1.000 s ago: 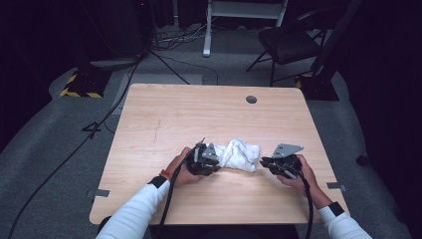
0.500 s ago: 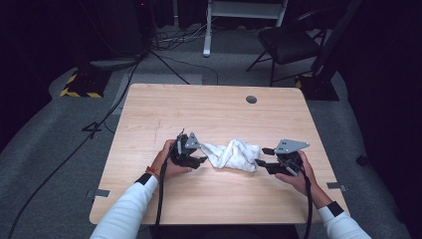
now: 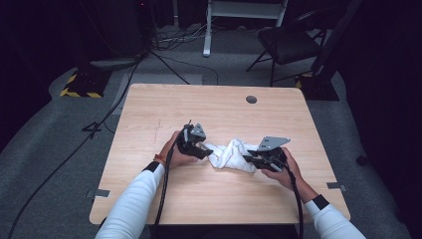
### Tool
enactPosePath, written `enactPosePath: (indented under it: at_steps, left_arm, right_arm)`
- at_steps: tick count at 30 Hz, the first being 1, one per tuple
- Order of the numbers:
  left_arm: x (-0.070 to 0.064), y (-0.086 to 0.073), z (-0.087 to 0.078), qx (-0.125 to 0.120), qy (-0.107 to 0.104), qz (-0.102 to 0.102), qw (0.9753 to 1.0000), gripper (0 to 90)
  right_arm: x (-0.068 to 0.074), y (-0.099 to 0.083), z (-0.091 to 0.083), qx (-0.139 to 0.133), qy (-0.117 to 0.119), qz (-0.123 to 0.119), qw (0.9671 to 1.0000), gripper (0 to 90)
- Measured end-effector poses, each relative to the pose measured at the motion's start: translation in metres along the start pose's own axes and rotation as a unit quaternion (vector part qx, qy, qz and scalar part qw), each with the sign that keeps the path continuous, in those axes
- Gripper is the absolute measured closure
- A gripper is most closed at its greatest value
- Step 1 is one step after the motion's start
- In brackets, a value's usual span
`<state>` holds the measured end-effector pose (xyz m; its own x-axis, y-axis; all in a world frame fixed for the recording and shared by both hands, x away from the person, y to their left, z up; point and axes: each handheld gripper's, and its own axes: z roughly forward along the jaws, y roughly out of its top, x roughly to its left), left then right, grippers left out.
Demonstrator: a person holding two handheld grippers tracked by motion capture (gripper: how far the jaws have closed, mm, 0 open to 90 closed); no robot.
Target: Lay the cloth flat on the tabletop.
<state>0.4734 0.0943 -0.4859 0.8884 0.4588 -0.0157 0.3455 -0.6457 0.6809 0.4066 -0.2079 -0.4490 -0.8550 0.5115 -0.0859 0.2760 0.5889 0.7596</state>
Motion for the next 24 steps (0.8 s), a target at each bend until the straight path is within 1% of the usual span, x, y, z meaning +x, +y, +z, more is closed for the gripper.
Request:
enactPosePath:
  at_steps: [1, 2, 3, 4, 6, 7, 9, 11, 12, 13, 16, 18, 20, 22, 24]
  left_arm:
    - [0.001, 0.000, 0.000, 0.000, 0.000, 0.004, 1.0000, 47.0]
    - [0.001, 0.000, 0.000, 0.000, 0.000, 0.004, 1.0000, 51.2]
    - [0.003, 0.000, 0.001, -0.003, 0.001, -0.002, 1.0000, 57.2]
    - [0.005, 0.001, 0.001, -0.003, 0.001, -0.002, 1.0000, 60.5]
    - [0.005, 0.001, 0.002, -0.005, 0.002, -0.001, 1.0000, 70.2]
    - [0.006, 0.001, 0.003, 0.002, 0.013, 0.005, 0.9999, 75.4]
    - [0.008, 0.000, 0.001, 0.000, 0.026, 0.000, 0.9997, 86.1]
    - [0.011, -0.002, -0.004, -0.009, 0.026, -0.009, 0.9996, 87.6]
    - [0.012, -0.003, -0.007, -0.013, 0.030, -0.014, 0.9994, 87.7]
    - [0.013, -0.004, -0.010, -0.013, 0.032, -0.017, 0.9993, 87.8]
    - [0.015, -0.009, -0.018, -0.009, 0.036, -0.023, 0.9990, 88.0]
    - [0.015, -0.012, -0.022, -0.006, 0.036, -0.027, 0.9990, 88.0]
    - [0.014, -0.016, -0.028, -0.006, 0.036, -0.030, 0.9989, 88.0]
    - [0.012, -0.019, -0.034, -0.012, 0.033, -0.034, 0.9988, 88.2]
    - [0.007, -0.023, -0.039, -0.010, 0.028, -0.037, 0.9989, 88.2]
  right_arm:
    - [0.000, -0.001, -0.002, -0.004, 0.004, -0.003, 1.0000, 83.8]
    - [0.000, -0.002, -0.004, -0.006, 0.008, -0.005, 0.9999, 85.5]
    - [0.001, -0.003, -0.006, -0.008, 0.009, -0.010, 0.9999, 85.9]
    - [0.001, -0.004, -0.009, -0.008, 0.009, -0.012, 0.9999, 86.5]
    - [0.002, -0.005, -0.012, -0.009, 0.012, -0.015, 0.9998, 86.9]
    - [0.003, -0.007, -0.018, -0.011, 0.019, -0.024, 0.9995, 87.5]
    - [0.005, -0.009, -0.026, -0.013, 0.024, -0.035, 0.9990, 87.7]
    - [0.006, -0.013, -0.033, -0.016, 0.031, -0.044, 0.9985, 87.7]
    - [0.007, -0.015, -0.037, -0.014, 0.030, -0.047, 0.9984, 87.7]
    - [0.007, -0.018, -0.040, -0.011, 0.031, -0.048, 0.9983, 87.7]
    - [0.007, -0.028, -0.048, -0.003, 0.023, -0.054, 0.9983, 87.7]
    - [0.006, -0.035, -0.052, 0.001, 0.020, -0.047, 0.9987, 87.7]
    - [0.004, -0.042, -0.057, 0.008, 0.011, -0.048, 0.9988, 87.8]
    - [0.001, -0.049, -0.061, 0.012, 0.004, -0.042, 0.9991, 88.0]
    - [-0.001, -0.056, -0.063, 0.019, 0.000, -0.038, 0.9991, 88.0]
